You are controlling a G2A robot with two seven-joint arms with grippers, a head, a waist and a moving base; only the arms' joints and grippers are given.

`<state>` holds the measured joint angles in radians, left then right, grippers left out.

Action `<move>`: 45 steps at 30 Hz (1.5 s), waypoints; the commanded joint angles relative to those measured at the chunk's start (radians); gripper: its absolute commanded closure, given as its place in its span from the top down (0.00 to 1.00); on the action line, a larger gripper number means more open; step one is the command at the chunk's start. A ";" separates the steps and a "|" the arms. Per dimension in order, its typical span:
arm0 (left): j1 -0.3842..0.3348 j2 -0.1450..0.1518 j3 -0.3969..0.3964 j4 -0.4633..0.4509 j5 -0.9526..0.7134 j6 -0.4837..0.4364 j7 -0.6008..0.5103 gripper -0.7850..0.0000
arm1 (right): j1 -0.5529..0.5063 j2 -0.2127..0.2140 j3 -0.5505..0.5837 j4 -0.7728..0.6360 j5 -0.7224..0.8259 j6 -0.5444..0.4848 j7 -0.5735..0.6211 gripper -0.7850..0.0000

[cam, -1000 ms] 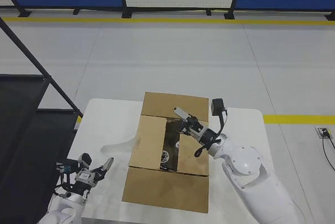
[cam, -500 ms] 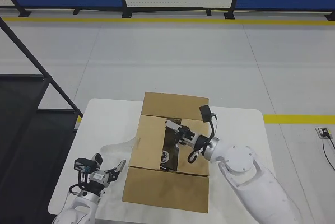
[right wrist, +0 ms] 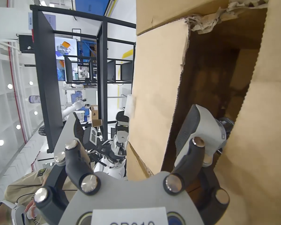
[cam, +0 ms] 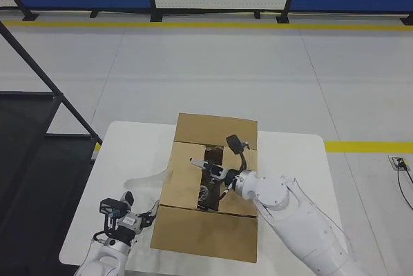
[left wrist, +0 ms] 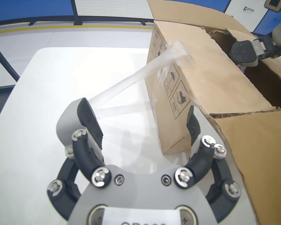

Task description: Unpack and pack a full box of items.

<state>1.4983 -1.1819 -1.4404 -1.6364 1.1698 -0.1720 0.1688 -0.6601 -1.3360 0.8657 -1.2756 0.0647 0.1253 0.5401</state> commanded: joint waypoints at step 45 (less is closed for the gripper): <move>0.128 0.006 -0.127 -0.236 0.051 -0.048 0.086 1.00 | 0.162 -0.204 -0.166 0.206 0.243 -0.264 -0.152 1.00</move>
<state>1.6323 -1.1751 -1.5646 -1.8729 1.2372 -0.2289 0.2627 -0.5007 -1.5354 0.7032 -1.0743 0.3072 -0.1369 0.3879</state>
